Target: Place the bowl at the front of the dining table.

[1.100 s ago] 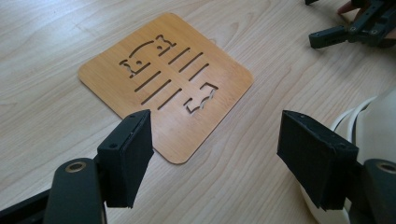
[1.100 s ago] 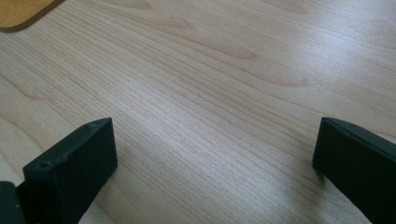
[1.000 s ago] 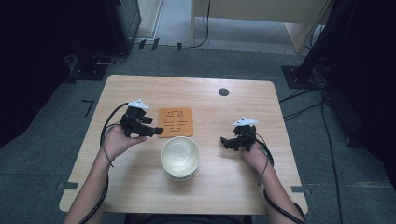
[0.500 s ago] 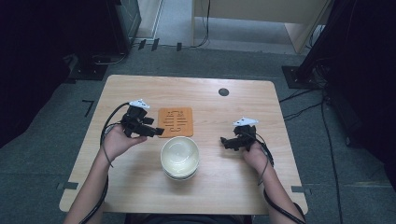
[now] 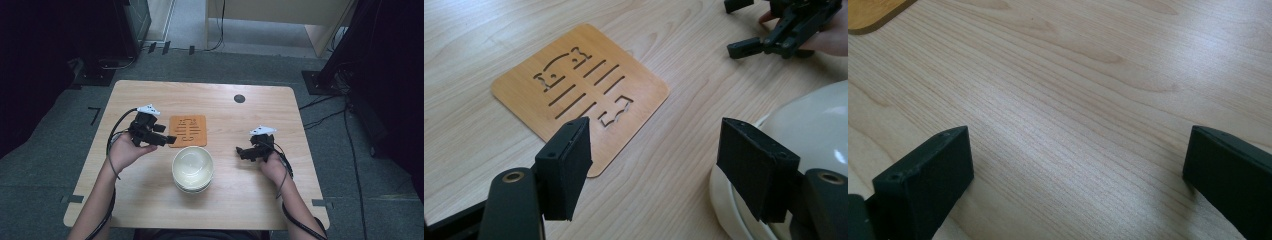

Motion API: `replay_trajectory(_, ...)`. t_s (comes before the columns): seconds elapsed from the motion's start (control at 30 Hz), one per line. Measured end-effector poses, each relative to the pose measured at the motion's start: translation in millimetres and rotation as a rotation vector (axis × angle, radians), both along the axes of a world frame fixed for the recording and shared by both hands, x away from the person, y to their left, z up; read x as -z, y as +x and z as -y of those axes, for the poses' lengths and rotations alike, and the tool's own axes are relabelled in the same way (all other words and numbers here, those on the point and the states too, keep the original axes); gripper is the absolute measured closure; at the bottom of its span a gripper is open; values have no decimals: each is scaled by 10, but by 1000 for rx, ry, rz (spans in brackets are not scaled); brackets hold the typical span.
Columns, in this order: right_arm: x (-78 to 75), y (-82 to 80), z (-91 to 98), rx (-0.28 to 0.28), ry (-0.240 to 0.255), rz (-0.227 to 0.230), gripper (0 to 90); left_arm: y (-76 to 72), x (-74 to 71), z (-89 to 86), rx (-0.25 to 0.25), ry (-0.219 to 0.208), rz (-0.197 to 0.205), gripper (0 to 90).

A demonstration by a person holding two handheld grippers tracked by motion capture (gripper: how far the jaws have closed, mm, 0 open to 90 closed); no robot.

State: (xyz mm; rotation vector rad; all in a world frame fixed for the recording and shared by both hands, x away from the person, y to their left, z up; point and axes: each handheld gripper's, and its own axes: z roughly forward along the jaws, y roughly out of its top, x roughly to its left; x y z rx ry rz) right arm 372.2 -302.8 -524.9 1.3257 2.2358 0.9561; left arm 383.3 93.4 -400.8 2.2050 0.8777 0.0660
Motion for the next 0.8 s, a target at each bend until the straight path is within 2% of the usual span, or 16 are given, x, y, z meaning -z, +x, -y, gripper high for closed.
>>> replay_trajectory(0.57,-1,-1,-2,3,2,-2,0,-83,-131,38,23,-17,19,317)
replay_trajectory(0.8,-1,-1,-2,2,2,-1,0,-148,-211,82,40,-18,39,341)
